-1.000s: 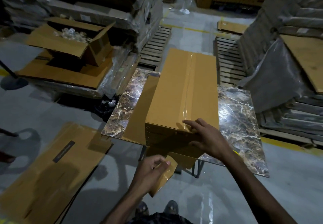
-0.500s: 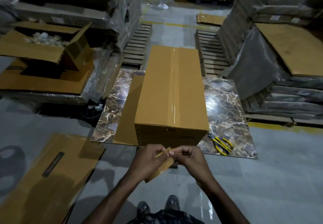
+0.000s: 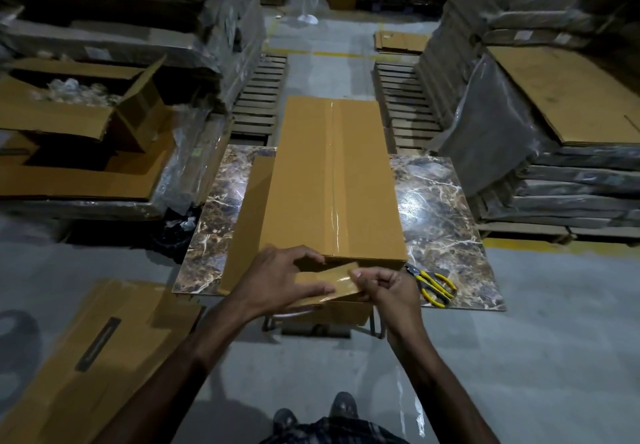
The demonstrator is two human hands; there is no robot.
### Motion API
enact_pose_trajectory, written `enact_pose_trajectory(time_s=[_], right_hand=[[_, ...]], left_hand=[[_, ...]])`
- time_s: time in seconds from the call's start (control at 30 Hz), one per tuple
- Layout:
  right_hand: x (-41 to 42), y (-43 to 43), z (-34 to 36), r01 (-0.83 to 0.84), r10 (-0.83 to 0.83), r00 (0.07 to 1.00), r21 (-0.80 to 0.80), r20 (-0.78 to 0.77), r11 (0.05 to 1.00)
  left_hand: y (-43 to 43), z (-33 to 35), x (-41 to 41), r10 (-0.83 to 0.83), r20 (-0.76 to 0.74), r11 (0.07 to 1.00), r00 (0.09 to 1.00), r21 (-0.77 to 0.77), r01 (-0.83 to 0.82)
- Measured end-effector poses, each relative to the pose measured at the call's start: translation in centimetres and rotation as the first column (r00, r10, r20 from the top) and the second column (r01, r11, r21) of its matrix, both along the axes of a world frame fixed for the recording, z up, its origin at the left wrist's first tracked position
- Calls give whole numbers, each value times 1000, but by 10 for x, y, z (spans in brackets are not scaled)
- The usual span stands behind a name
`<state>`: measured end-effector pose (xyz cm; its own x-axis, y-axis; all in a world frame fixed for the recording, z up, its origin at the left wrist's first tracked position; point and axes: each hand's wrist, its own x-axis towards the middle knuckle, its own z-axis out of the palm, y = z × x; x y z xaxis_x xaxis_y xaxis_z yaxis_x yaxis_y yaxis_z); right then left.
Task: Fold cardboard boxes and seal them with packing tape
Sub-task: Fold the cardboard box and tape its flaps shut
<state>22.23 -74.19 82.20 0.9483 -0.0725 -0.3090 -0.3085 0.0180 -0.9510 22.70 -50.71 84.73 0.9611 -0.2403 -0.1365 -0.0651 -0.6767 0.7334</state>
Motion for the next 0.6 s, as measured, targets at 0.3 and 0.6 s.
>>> enact_pose_trajectory(time_s=[0.3, 0.6], right_hand=[[30, -75, -10, 203, -204, 979, 57, 12, 977], [46, -119, -26, 332, -330, 943, 73, -40, 941]], left_hand=[[58, 8, 18, 54, 114, 995, 992, 81, -64], [119, 19, 31, 15, 119, 987, 993, 157, -34]])
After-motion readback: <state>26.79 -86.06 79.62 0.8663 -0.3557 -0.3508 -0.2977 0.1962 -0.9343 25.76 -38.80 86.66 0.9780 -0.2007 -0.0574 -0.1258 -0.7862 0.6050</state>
